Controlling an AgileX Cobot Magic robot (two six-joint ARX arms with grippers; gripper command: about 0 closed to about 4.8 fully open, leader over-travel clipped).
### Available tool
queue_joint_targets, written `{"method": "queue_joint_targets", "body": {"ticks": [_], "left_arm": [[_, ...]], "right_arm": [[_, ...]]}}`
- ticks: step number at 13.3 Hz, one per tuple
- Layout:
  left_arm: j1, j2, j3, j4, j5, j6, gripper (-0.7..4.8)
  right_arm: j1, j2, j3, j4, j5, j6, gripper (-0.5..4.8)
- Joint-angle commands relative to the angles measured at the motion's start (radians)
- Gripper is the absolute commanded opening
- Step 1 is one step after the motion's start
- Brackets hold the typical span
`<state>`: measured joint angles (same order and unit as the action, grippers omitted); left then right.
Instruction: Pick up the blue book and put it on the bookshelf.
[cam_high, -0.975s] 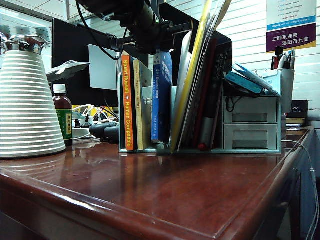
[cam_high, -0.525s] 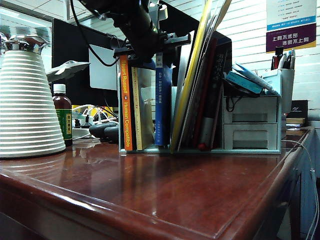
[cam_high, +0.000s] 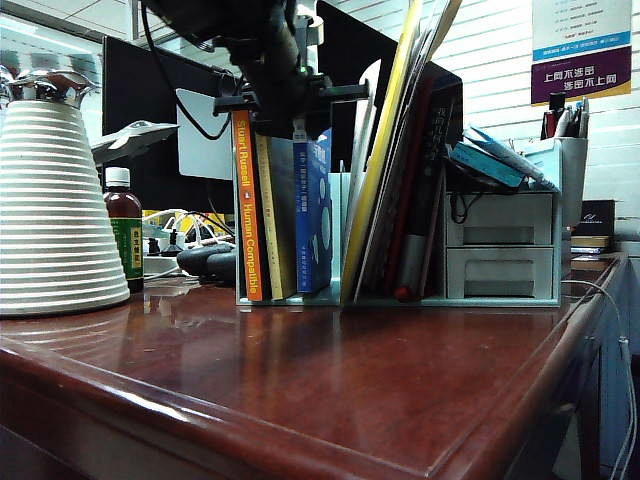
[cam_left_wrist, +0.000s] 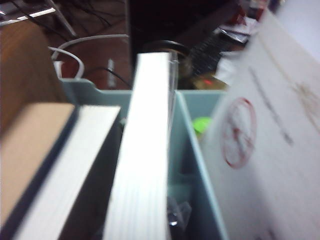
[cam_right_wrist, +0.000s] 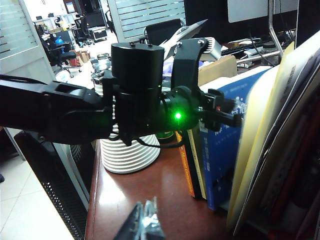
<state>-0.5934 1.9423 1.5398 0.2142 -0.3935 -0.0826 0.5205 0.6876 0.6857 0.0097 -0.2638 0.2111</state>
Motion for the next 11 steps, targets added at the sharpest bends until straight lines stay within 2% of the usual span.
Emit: {"method": "queue_joint_targets", "body": {"ticks": [1, 2, 3, 7, 9, 11], "left_arm": [[0.027, 0.006, 0.004, 0.127, 0.018, 0.0, -0.06], [0.025, 0.006, 0.004, 0.124, 0.062, 0.0, 0.55], [0.024, 0.005, 0.004, 0.117, 0.081, 0.0, 1.8], [0.024, -0.013, 0.007, 0.116, 0.08, 0.001, 1.8], [0.025, -0.081, 0.008, 0.117, 0.072, 0.006, 1.8], [0.025, -0.13, 0.008, 0.114, 0.067, 0.056, 1.8]], "right_arm": [[0.001, -0.002, 0.005, 0.015, -0.004, -0.002, -0.01], [0.001, -0.002, 0.005, 0.016, -0.005, -0.002, -0.01], [0.001, -0.003, 0.005, 0.016, -0.005, -0.002, -0.01], [0.001, -0.002, 0.005, 0.011, -0.005, -0.002, -0.01], [0.001, -0.002, 0.005, 0.01, -0.004, -0.002, -0.02], [0.001, -0.003, 0.005, 0.016, -0.005, -0.002, -0.01]]}}
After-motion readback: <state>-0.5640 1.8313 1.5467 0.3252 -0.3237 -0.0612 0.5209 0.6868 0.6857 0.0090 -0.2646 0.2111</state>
